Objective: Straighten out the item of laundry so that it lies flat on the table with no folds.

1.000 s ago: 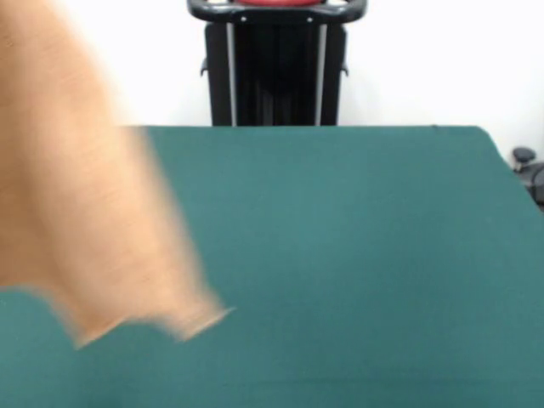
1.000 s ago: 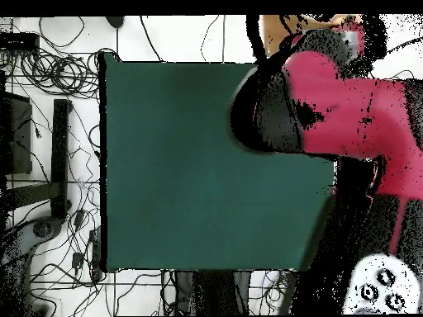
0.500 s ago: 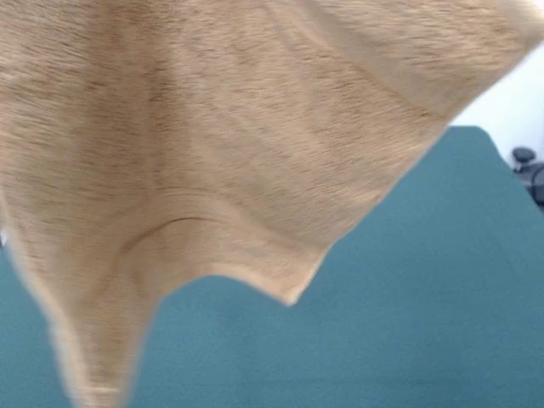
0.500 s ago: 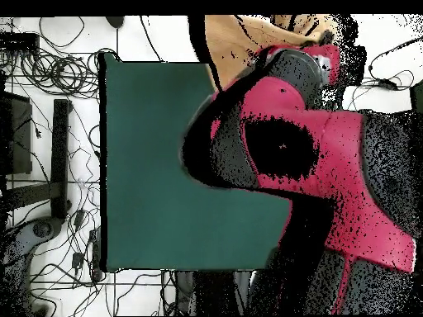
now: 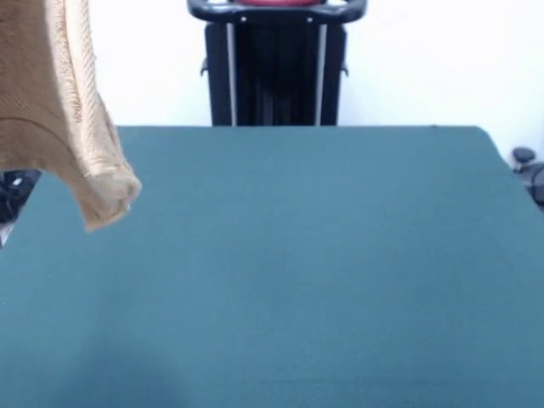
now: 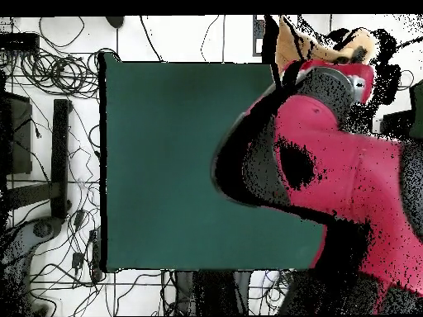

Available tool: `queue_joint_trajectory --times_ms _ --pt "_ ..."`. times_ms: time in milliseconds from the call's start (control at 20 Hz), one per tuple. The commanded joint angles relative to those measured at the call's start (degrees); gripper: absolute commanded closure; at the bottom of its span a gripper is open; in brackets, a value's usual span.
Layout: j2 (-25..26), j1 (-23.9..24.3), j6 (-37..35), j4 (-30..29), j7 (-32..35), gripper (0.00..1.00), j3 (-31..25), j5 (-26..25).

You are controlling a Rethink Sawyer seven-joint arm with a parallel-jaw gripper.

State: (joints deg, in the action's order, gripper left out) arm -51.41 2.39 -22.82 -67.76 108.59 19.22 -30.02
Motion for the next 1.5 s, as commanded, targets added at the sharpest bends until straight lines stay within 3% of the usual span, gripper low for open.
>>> queue_joint_trajectory --times_ms 50,250,600,950,1250,1500 --pt "3.49 0.08 4.86 -10.73 14.07 1.00 -0.45 2.49" --pt "4.45 0.58 5.84 -10.44 13.50 1.00 -1.13 3.17" --pt "5.14 8.84 10.36 -11.17 5.52 1.00 -11.30 4.92" --pt "6.23 11.98 12.85 -10.53 3.50 1.00 -15.98 3.66" --pt "8.44 9.78 22.37 -10.37 8.32 1.00 -12.31 1.94" --pt "13.73 2.43 31.83 -9.86 13.28 1.00 0.03 7.95"
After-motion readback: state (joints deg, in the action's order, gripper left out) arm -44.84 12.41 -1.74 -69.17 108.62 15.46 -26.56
